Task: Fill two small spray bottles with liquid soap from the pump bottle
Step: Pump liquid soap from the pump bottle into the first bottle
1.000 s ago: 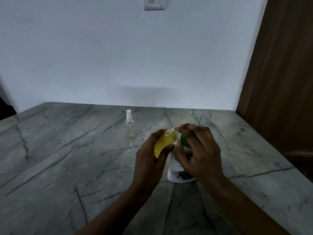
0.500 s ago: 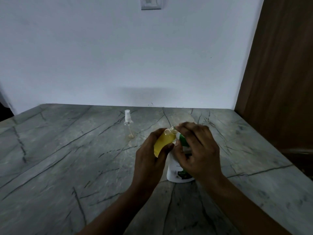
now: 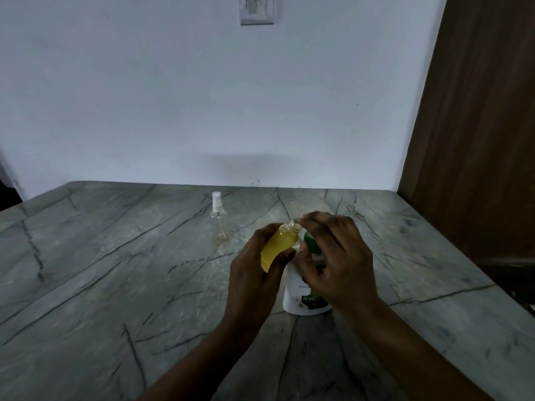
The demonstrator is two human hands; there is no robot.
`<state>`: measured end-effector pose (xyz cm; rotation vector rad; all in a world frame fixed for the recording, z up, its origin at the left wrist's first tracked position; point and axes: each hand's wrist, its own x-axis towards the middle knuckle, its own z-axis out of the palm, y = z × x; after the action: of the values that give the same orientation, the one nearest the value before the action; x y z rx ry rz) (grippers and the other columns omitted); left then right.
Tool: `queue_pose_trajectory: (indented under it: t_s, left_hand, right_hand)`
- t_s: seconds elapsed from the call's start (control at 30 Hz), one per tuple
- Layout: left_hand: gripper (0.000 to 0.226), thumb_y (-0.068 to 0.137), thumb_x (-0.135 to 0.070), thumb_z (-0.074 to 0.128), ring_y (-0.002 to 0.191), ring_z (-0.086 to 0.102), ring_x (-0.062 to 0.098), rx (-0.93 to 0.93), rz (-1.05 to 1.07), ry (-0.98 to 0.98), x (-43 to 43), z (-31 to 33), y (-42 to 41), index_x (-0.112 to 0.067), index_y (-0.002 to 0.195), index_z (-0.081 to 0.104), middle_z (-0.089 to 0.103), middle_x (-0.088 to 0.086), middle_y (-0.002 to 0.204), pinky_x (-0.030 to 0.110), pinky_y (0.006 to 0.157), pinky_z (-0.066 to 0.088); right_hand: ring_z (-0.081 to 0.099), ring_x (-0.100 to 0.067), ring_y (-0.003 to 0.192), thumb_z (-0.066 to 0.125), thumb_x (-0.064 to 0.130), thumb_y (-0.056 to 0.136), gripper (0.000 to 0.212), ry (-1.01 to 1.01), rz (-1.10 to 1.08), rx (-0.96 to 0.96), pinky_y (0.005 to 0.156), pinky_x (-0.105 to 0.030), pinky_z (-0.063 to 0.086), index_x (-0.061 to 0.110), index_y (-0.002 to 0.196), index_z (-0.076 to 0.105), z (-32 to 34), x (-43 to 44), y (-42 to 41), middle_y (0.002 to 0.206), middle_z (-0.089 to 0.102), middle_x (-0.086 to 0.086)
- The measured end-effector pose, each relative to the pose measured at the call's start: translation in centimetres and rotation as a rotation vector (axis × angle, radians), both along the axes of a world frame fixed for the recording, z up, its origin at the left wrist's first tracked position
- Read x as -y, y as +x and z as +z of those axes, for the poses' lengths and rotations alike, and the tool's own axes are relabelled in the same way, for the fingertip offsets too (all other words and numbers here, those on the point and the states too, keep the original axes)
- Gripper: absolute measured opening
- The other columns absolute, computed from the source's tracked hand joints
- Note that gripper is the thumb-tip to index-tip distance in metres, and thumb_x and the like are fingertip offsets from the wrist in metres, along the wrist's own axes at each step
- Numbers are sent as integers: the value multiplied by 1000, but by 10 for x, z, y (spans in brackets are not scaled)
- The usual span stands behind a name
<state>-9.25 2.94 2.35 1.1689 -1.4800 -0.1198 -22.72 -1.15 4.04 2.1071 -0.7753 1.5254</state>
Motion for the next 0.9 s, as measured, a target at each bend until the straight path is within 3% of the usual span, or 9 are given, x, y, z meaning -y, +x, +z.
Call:
queue_pose_trajectory:
  t_s: [0.2,0.5,0.63,0.9]
  left_hand:
    - [37,83,-25,65,94,58,-1,-4,4,9,0,1,0,-25,118,53,62,-12,108,15,77,48]
    - [36,82,-30,63,94,57,-4,7,12,21,1,-1,1,-33,116,50,59,-21,103,8,75,44]
    - [36,82,-27,64,95,58,-3,24,15,19,2,-6,4,-24,117,54,61,-15,105,9,75,45]
    - [36,83,-29,63,96,56,-5,3,5,8,0,-1,2,-23,117,55,59,-20,104,6,75,42]
  right_hand:
    - [52,-20,99,52,22,85,34,20,1,-7,84,-19,40,-1,105,67,4,-3,-1,103,66,-15]
    - [52,-18,97,55,21,84,31,15,-9,40,84,-16,38,-1,100,70,0,-3,3,99,67,-13]
    - [53,-18,96,56,21,83,30,23,-14,37,84,-15,37,-1,99,70,-4,-3,4,98,67,-12]
    - [52,-19,96,54,21,83,32,24,-4,20,83,-17,38,0,101,69,2,-3,2,100,66,-13]
